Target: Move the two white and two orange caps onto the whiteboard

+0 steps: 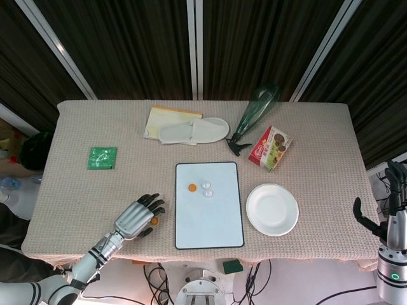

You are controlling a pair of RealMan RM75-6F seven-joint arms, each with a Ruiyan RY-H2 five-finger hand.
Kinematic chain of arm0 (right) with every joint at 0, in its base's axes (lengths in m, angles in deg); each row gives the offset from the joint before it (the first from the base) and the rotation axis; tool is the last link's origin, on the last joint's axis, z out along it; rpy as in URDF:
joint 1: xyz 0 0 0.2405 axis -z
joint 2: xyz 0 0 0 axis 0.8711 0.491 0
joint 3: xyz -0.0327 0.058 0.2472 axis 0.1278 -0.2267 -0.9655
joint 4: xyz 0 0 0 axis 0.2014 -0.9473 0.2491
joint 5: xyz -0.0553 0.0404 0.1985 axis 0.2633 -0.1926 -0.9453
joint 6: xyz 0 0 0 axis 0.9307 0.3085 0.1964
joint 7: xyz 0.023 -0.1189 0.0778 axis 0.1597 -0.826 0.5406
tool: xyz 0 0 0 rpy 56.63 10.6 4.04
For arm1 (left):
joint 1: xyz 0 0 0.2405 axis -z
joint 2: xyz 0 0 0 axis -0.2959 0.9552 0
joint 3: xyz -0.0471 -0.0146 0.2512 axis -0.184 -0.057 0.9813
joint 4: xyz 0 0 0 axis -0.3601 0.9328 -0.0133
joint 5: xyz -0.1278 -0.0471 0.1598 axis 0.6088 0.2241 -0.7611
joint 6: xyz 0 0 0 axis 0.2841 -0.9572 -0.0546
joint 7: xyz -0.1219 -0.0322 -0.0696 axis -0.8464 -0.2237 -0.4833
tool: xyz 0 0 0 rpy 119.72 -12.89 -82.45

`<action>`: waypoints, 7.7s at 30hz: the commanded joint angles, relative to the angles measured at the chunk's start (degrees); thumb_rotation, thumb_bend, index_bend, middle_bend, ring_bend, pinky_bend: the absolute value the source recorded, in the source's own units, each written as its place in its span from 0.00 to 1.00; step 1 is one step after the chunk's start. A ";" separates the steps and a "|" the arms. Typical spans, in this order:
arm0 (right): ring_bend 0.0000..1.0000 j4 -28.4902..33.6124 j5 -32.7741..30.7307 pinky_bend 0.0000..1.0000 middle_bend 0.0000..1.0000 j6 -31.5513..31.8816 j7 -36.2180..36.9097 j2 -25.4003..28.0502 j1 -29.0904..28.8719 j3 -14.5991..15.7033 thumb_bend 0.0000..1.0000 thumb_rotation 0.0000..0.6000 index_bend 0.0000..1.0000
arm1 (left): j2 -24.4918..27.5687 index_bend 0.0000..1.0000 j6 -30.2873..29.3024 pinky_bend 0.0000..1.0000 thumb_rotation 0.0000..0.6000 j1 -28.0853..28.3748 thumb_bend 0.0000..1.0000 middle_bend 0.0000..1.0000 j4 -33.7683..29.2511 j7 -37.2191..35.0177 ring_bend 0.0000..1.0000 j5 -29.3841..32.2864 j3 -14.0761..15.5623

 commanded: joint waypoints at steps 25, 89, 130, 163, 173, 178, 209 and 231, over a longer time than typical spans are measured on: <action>0.00 -1.00 -0.96 0.00 0.02 -0.64 1.08 -0.69 0.25 0.07 0.48 1.00 0.05 | -1.53 0.42 0.84 0.18 1.00 -1.36 0.30 0.18 2.54 3.74 0.09 0.62 -1.69; 0.00 -1.17 -1.73 0.00 0.02 -1.83 0.28 -0.88 -0.18 -0.49 0.48 1.00 0.05 | -16.40 0.54 11.28 0.14 1.00 15.92 0.30 0.12 15.32 3.27 0.05 5.84 -14.08; 0.00 -1.88 -2.02 0.00 0.02 -2.38 0.67 -0.96 -0.13 -0.33 0.48 1.00 0.05 | -18.58 0.38 11.71 0.14 1.00 18.14 0.31 0.12 20.27 3.76 0.05 7.78 -13.13; 0.00 -1.27 -1.40 0.00 0.02 -2.07 0.13 -0.88 -0.24 -0.18 0.48 1.00 0.05 | -11.50 0.37 4.60 0.14 1.00 14.53 0.31 0.12 10.02 4.94 0.05 5.88 -11.44; 0.00 -1.35 -0.90 0.00 0.02 -2.27 -0.37 -1.41 -0.46 0.22 0.48 1.00 0.05 | -8.41 0.29 4.55 0.14 1.00 12.77 0.35 0.11 6.14 0.79 0.04 5.06 -9.49; 0.00 -1.03 -0.71 0.00 0.02 -2.05 -0.81 -1.28 -0.40 0.29 0.48 1.00 0.05 | -8.60 0.25 5.69 0.13 0.79 13.49 0.49 0.03 7.57 -4.85 0.00 2.82 -8.80; 0.00 -1.31 -1.69 0.00 0.02 -2.22 -0.05 -0.77 -0.20 -0.21 0.48 1.00 0.05 | -15.21 0.21 11.83 0.13 0.82 15.99 0.52 0.01 15.60 0.70 0.00 6.45 -10.20; 0.00 -1.72 -1.67 0.00 0.02 -2.24 0.04 -1.17 -0.25 -0.16 0.48 1.00 0.05 | -14.21 0.26 11.28 0.13 0.90 15.55 0.52 0.01 13.85 2.37 0.00 6.51 -9.62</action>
